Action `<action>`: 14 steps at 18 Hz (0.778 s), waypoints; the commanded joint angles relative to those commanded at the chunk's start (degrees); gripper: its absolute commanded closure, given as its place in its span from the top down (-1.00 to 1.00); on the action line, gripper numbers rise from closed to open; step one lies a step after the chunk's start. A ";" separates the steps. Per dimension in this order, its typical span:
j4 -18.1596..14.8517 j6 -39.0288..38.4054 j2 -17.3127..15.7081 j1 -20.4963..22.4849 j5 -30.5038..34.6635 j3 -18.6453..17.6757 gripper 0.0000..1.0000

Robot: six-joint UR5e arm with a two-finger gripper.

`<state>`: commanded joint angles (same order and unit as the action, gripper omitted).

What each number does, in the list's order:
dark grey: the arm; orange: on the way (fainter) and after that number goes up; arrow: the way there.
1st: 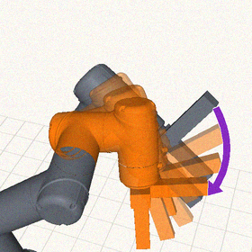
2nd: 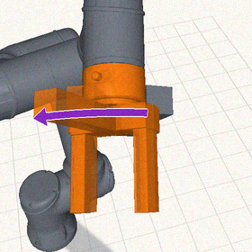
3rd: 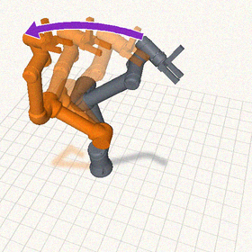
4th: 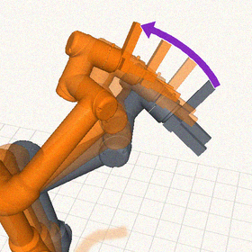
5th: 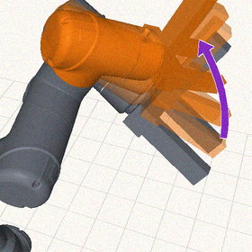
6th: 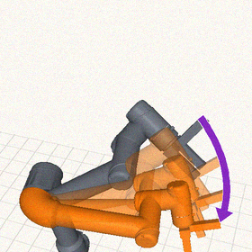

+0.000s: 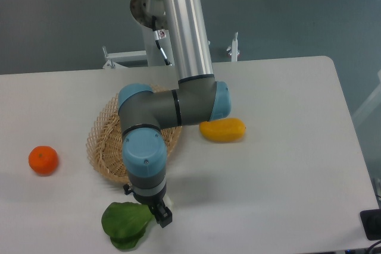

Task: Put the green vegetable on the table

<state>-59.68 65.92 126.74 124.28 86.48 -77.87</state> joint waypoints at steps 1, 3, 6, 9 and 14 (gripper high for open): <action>0.00 0.00 -0.17 0.00 0.00 0.26 1.00; -0.09 -0.09 -0.44 0.35 0.09 0.97 1.00; -0.09 -0.09 -1.32 2.89 0.35 1.50 1.00; -0.18 0.09 -1.93 6.49 0.70 2.90 1.00; -0.79 0.97 -1.67 11.59 0.62 6.77 1.00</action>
<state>-60.47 66.88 125.07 135.87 87.10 -71.11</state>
